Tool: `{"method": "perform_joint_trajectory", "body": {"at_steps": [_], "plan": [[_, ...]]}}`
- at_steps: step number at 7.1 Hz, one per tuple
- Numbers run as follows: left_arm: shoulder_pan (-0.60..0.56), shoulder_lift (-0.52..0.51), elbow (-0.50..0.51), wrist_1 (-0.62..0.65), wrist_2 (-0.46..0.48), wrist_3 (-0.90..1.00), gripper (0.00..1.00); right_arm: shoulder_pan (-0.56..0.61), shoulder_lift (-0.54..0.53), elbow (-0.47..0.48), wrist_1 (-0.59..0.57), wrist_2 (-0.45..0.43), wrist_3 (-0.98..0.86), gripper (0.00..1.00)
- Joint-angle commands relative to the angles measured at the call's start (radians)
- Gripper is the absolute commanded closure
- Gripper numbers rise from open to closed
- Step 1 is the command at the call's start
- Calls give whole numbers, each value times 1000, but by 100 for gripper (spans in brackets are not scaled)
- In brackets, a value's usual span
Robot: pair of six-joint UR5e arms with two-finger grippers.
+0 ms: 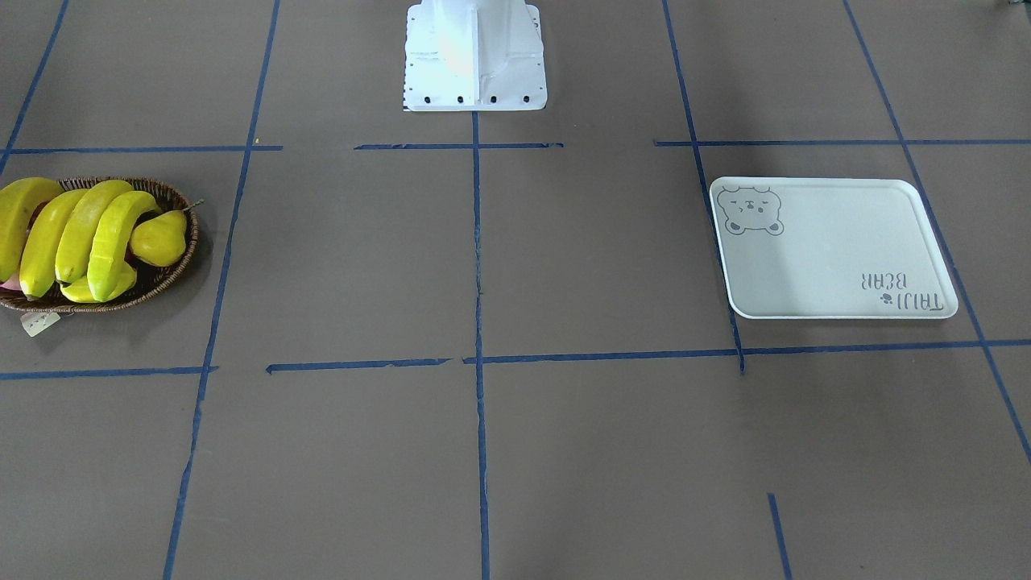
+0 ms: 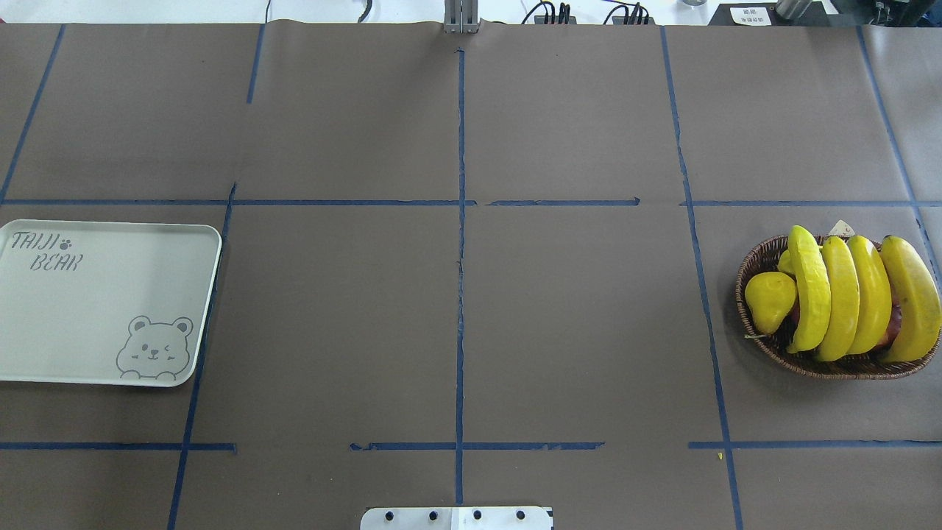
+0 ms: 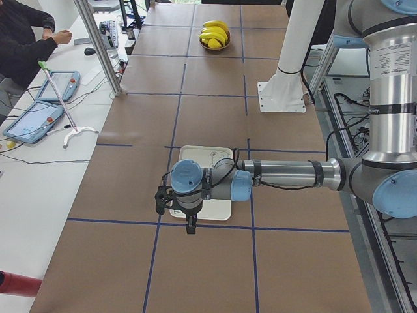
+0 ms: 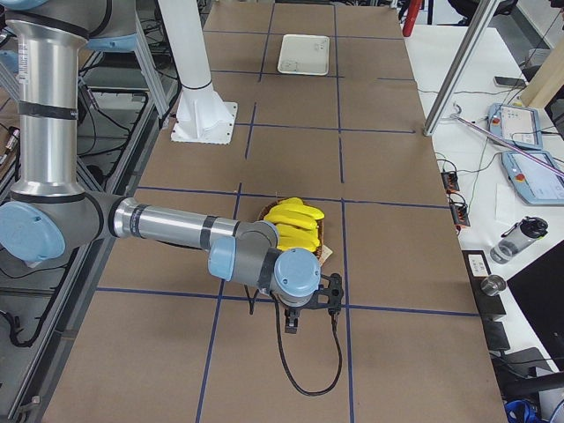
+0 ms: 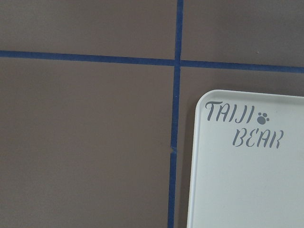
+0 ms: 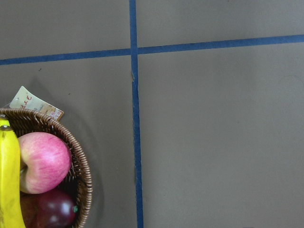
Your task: Transfer all bananas from basket to plate
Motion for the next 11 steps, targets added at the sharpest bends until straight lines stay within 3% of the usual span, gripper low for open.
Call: {"method": "perform_joint_trajectory", "body": {"at_steps": [1,4,6,10,11], "plan": [[0,0,-2,-1,0,-2,0,-2,5,44,2,-1,2,0],[0,2,-12,-2,-3,-3,0,-15,68,101,-15,-33,42,0],[0,0,-8,-2,-9,-3,0,-37,47,115,2,-13,48,0],[0,0,-5,-4,-18,-2,0,-271,-18,369,11,-59,450,1],[0,0,-5,-4,-18,-2,0,-319,-115,407,144,-132,506,1]]}}
